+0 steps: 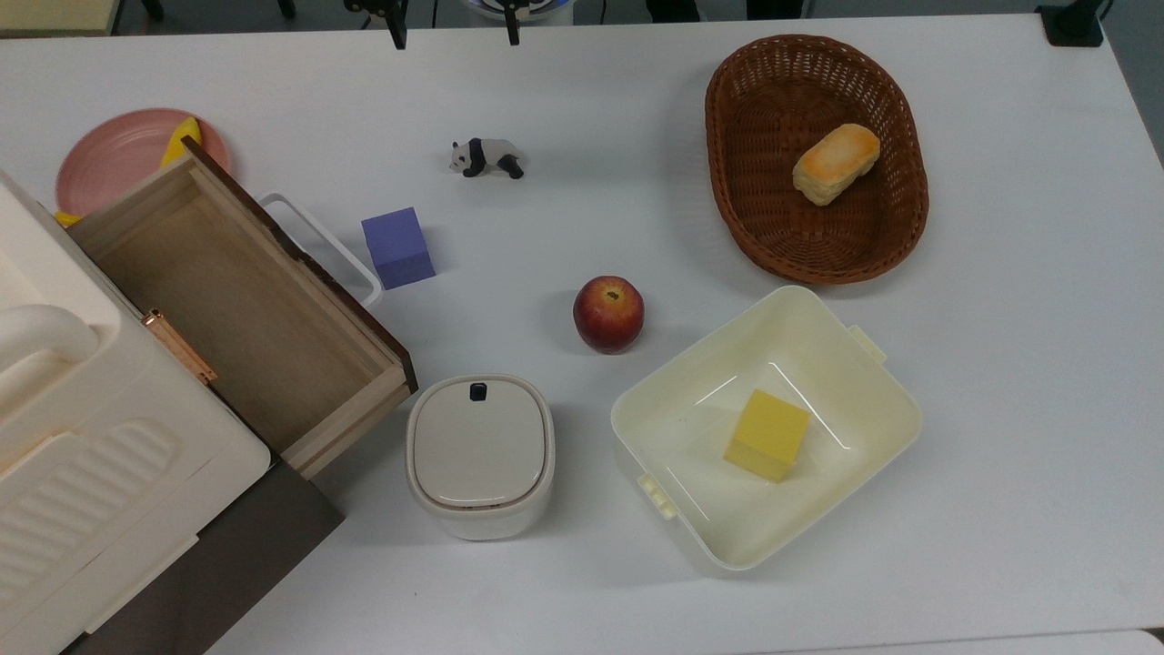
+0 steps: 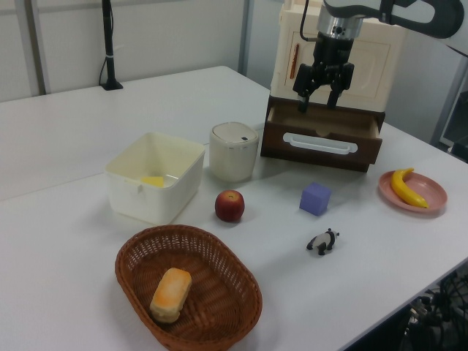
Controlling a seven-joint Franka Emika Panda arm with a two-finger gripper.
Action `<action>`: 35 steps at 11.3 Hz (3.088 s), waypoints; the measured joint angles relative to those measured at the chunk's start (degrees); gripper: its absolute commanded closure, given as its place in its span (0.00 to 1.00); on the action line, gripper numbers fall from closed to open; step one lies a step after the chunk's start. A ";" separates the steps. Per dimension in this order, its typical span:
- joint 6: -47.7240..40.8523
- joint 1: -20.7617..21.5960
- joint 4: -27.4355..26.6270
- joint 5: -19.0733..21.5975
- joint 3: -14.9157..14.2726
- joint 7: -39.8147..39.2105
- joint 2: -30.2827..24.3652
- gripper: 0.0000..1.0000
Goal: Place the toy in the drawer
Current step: 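Move the open gripper from above the drawer toward the panda toy, then lower the open gripper down over the black-and-white panda toy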
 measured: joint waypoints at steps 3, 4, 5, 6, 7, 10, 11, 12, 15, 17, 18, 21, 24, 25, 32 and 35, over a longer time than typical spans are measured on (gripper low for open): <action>0.17 0.47 0.86 0.01 0.25 -1.92 1.22 0.00; 0.22 0.57 0.82 0.00 0.86 -2.07 1.68 0.00; 0.22 0.57 0.82 0.00 1.80 -2.10 1.99 0.00; 0.22 0.51 0.78 0.00 2.43 -2.10 2.12 0.00; 0.22 0.47 0.68 0.00 2.87 -2.10 2.19 0.00; 0.22 -0.65 0.22 0.00 3.72 -2.87 2.19 0.00; 1.05 -1.71 -0.42 0.00 4.43 -2.91 2.04 0.00; 2.87 -2.75 -1.70 0.00 4.95 -2.93 1.52 0.00; 5.37 -6.26 -8.05 0.49 5.37 -2.92 -3.60 0.00; 3.07 -7.31 -13.32 0.74 5.41 -4.30 -8.32 0.00; 2.75 -7.27 -16.34 0.47 5.72 -10.10 -10.23 0.00; 2.76 -7.33 -20.89 -1.73 6.22 -39.88 -11.53 0.00; 6.28 -7.53 -23.95 -4.65 6.23 -68.75 -10.56 0.00; 9.66 -7.51 -25.91 -4.87 6.41 -73.69 -10.33 0.00; 23.67 -5.20 -39.94 -10.77 11.41 -76.14 -10.27 0.00; 23.79 -4.00 -40.94 -11.87 10.53 -74.65 -10.27 0.00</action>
